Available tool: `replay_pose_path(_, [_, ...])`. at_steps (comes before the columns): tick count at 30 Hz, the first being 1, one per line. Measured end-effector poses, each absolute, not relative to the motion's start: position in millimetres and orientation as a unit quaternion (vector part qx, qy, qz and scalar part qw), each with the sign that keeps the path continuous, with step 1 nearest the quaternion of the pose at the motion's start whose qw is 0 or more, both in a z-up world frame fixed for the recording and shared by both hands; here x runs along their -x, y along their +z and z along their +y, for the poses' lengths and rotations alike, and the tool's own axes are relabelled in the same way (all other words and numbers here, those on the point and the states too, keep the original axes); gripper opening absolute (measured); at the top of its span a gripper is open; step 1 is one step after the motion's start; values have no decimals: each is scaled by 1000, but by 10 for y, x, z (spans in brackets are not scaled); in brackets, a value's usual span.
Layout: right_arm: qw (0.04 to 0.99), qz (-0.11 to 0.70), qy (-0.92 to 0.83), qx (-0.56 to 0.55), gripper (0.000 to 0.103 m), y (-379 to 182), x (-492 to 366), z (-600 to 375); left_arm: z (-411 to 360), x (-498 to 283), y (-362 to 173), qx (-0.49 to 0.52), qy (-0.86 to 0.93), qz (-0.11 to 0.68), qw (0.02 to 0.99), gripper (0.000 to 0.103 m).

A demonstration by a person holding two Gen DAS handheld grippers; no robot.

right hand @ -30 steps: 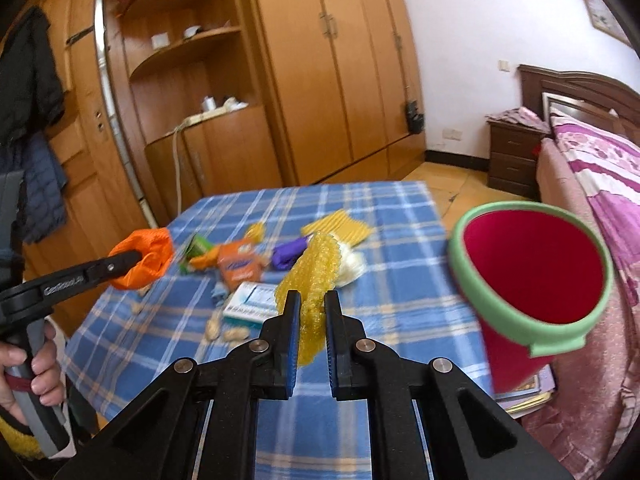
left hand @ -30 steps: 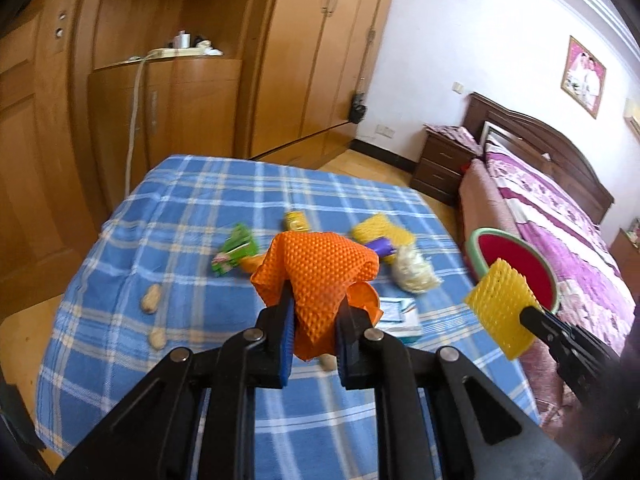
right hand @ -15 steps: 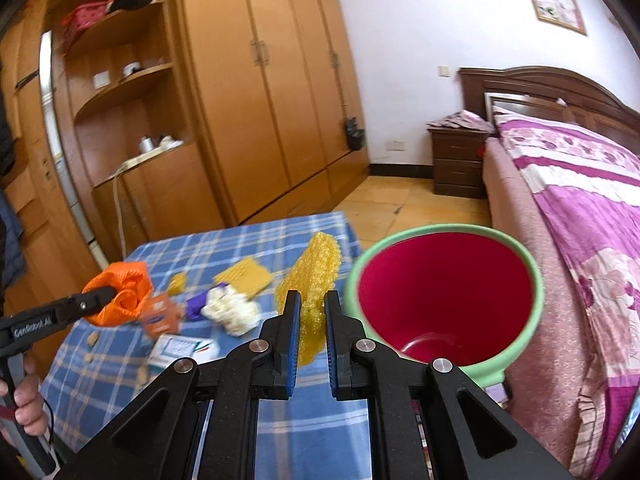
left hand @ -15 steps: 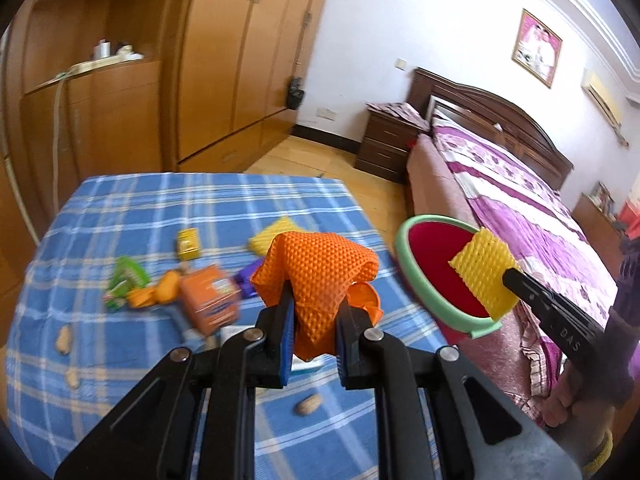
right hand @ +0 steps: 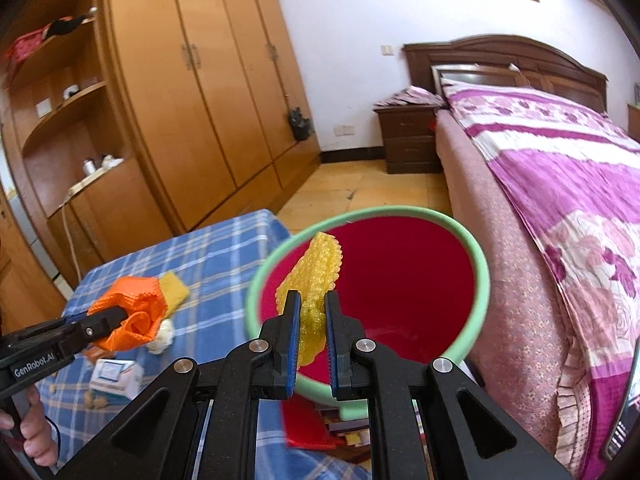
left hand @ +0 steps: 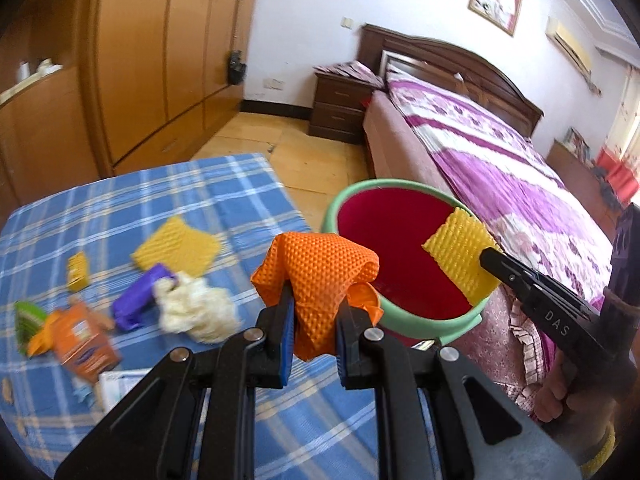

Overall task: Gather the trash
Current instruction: 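Carry both items over the red bucket and open both tools to drop them, then move both open tools back over the table toward the boxes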

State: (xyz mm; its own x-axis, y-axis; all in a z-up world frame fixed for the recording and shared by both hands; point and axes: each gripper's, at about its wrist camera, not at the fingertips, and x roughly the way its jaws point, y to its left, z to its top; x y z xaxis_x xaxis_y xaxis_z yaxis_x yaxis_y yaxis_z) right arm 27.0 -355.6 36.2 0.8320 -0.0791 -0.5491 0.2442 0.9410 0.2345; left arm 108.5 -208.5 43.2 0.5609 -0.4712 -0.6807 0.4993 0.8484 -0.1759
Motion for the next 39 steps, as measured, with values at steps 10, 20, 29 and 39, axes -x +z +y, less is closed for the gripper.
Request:
replay_pose_path(10, [934, 293, -117, -169, 12, 157, -411, -3986, -2722, -1328, 196, -55, -306, 396, 864, 16])
replay_pose_path(20, [928, 295, -125, -191, 16, 99, -503, -4217, -2970, -1487, 48, -57, -327, 404, 852, 31])
replay_pose_path(29, [924, 289, -130, -212, 22, 107, -466, -4262, -2926, -1470, 87, -49, -328, 398, 855, 46])
replay_pose_path(39, [926, 276, -129, -221, 41, 239, -363, -4175, -2711, -1395, 230, -31, -322, 392, 862, 48])
